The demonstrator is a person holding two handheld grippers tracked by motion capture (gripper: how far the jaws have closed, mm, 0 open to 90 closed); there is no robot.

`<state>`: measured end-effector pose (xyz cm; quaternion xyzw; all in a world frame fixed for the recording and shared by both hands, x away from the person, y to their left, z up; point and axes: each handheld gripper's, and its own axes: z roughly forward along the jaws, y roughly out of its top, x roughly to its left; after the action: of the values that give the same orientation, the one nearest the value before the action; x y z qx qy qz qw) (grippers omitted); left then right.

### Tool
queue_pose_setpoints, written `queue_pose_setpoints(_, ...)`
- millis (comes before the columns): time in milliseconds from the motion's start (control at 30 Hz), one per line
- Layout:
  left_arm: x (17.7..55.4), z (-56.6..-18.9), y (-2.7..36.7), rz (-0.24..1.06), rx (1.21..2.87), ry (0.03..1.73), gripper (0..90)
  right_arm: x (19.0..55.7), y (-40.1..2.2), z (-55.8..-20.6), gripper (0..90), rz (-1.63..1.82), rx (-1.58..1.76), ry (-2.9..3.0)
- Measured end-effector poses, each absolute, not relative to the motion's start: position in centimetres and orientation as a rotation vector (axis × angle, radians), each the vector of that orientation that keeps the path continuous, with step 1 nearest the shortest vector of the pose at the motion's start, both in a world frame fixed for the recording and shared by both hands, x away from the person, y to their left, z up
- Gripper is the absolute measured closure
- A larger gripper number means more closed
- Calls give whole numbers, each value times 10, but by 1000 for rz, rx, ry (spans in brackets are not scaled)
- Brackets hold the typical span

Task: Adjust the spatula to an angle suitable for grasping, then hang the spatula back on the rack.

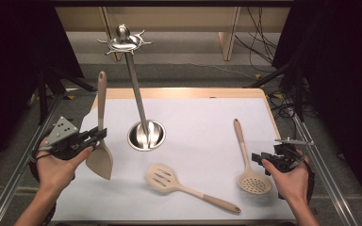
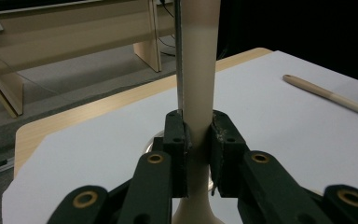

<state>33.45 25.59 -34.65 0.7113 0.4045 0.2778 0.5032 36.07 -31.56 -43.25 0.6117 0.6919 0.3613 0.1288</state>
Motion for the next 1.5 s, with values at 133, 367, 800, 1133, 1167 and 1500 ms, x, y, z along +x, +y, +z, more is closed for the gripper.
queue_pose_setpoints(133, 335, -343, 256, 681, 1709, 980, 779, 362, -317, -433, 544, 1050, 1757, 2025)
queue_pose_setpoints(367, 337, -338, 252, 690, 1705, 970, 779, 365, -311, -430, 544, 1063, 1760, 2029)
queue_pose_setpoints(800, 344, -334, 250, 703, 1693, 976, 779, 366, -315, -430, 544, 1060, 1774, 2033)
queue_pose_setpoints(1133, 349, -326, 251, 707, 1687, 958, 779, 365, -316, -432, 544, 1068, 1707, 2043)
queue_pose_setpoints(1167, 350, -325, 252, 706, 1686, 959, 779, 365, -315, -431, 544, 1066, 1730, 2034)
queue_pose_setpoints(1500, 358, -319, 253, 698, 1697, 957, 779, 366, -315, -431, 544, 1055, 1722, 2039)
